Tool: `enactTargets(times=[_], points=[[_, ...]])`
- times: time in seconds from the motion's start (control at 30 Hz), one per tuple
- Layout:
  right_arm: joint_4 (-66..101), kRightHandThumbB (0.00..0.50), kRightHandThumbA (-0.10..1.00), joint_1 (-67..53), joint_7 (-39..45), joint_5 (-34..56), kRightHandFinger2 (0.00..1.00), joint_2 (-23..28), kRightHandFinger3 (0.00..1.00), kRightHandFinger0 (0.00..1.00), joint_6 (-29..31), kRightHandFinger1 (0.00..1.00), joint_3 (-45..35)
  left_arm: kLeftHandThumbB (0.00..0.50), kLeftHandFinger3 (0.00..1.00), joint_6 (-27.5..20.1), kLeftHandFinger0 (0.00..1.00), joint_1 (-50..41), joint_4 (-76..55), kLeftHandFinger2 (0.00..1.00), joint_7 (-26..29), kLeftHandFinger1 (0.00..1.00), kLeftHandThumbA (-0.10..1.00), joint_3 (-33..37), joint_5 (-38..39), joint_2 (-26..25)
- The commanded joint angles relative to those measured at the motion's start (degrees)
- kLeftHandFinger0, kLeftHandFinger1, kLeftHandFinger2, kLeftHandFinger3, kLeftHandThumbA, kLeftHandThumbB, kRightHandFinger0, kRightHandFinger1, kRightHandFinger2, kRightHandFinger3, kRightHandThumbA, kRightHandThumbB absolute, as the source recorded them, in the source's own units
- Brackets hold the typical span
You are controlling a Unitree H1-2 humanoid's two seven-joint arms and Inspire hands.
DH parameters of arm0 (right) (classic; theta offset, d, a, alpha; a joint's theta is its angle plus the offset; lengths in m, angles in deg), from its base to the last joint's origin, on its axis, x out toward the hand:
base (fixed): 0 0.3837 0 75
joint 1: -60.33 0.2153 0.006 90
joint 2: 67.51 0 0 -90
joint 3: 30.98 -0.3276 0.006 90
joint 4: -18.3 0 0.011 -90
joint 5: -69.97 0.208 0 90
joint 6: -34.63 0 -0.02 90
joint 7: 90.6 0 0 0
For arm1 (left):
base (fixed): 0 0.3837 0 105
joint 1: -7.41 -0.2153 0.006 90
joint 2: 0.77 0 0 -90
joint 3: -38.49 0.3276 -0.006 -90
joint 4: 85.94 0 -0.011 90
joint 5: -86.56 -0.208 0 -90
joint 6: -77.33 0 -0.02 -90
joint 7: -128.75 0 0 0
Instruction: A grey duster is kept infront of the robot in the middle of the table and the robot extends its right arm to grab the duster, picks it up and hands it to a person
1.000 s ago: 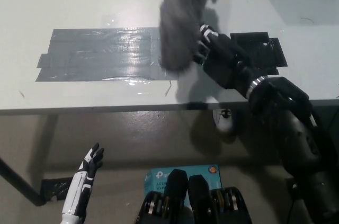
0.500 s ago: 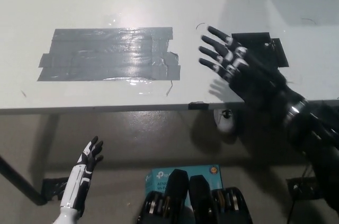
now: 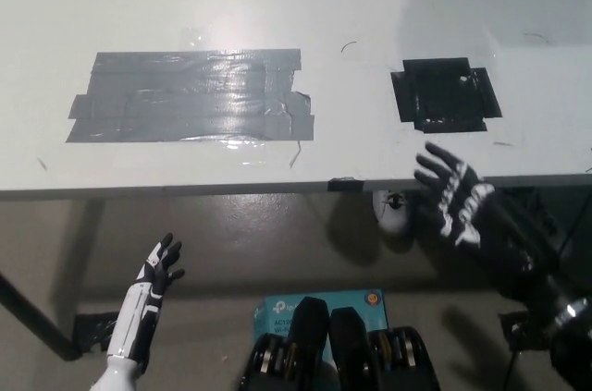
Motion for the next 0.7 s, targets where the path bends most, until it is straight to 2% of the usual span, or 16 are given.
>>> enactTargets(times=[0.0, 0.07, 0.1, 0.13, 0.27, 0.4, 0.57, 0.67], points=[[-11.1, 0.451, 0.96, -5.68, -4.52, -26.38, 1.0, -0.57, 1.0, 1.0, 24.58, 1.0, 2.56, 0.316, 1.0, -1.1, 0.95, 0.97, -0.2, 1.0, 0.1, 1.0, 1.0, -0.13, 0.96, -0.51], [-15.47, 0.45, 0.97, -5.03, -5.16, -27.84, 1.0, -0.49, 1.0, 1.0, 26.49, 1.0, 3.22, 0.321, 1.0, -0.66, 0.95, 0.89, -0.41, 1.0, 0.01, 1.0, 1.0, -0.25, 1.22, -0.54], [-17.6, 0.472, 0.98, -4.62, -5.71, -29.07, 1.0, -0.23, 1.0, 1.0, 26.77, 1.0, 3.6, 0.31, 1.0, -0.98, 0.95, 0.99, -0.26, 1.0, 0.3, 1.0, 1.0, -0.23, 0.73, -0.61], [-18.42, 0.474, 0.99, -4.52, -6.01, -29.61, 1.0, -0.01, 1.0, 1.0, 26.69, 1.0, 3.7, 0.309, 1.0, -1.39, 0.95, 1.14, 0.01, 1.0, 0.53, 1.0, 1.0, -0.14, 0.28, -0.59], [-21.86, 0.465, 0.98, -4.13, -6.63, -31.17, 1.0, 0.45, 1.0, 1.0, 27.12, 1.0, 4.24, 0.316, 1.0, -1.13, 0.95, 1.1, -0.27, 1.0, 0.44, 1.0, 1.0, -0.06, 0.4, -0.4], [-23.62, 0.498, 1.0, -3.83, -7.03, -33.48, 1.0, 0.46, 1.0, 1.0, 28.39, 1.0, 5.13, 0.314, 1.0, -1.29, 0.95, 0.64, -0.73, 1.0, 0.4, 1.0, 1.0, -0.07, 0.52, -0.38], [-24.3, 0.485, 0.98, -3.91, -7.38, -35.48, 1.0, 0.16, 1.0, 1.0, 29.07, 1.0, 5.5, 0.328, 1.0, -0.95, 0.95, 0.16, -1.1, 1.0, 0.16, 1.0, 1.0, -0.1, 0.98, -0.31], [-24.37, 0.495, 0.98, -3.93, -7.27, -36.88, 1.0, 0.11, 1.0, 1.0, 28.69, 1.0, 5.8, 0.329, 1.0, -0.63, 0.95, 0.11, -1.08, 1.0, 0.09, 1.0, 1.0, -0.1, 0.99, -0.36]])
